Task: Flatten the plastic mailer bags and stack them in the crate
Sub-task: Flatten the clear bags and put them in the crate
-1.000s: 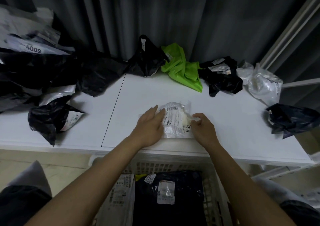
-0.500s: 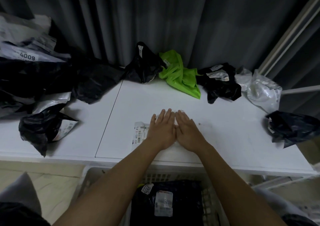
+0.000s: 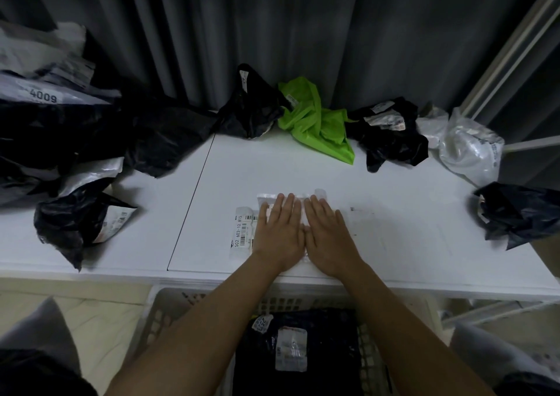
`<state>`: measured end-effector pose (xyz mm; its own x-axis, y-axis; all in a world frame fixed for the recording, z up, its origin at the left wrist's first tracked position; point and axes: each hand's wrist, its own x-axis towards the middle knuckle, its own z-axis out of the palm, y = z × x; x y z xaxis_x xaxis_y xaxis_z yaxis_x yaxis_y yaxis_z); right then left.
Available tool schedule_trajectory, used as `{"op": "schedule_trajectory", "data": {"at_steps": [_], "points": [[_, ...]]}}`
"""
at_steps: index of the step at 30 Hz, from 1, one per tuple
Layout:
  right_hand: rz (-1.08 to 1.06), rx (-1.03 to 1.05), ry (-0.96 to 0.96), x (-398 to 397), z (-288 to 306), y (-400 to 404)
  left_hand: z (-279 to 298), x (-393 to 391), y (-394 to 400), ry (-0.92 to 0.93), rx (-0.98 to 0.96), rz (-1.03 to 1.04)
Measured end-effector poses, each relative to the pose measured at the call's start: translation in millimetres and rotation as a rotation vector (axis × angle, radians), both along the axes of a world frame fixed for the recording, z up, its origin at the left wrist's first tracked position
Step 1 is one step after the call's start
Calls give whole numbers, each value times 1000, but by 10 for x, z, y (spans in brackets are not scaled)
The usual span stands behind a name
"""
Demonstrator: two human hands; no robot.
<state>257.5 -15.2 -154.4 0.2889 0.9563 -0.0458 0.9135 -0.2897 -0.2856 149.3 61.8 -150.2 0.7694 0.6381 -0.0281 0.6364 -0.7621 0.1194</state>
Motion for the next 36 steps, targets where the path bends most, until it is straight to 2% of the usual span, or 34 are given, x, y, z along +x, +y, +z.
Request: {"op": "schedule_trajectory", "data": {"at_steps": [15,19,21,36], "points": [[-22,38,-73,-33,-142,-10,-103,-21,-14,0,17,12],[-27,43,-93,-43,-162,-9,-139,-40,-23,-48,94,47],[-31,45,-96,-41,-169,-12,-152,-44,-43,-44,37,19],[-47,18,-118,-55,-201,13,-196,-30,-38,-9,16,48]]}}
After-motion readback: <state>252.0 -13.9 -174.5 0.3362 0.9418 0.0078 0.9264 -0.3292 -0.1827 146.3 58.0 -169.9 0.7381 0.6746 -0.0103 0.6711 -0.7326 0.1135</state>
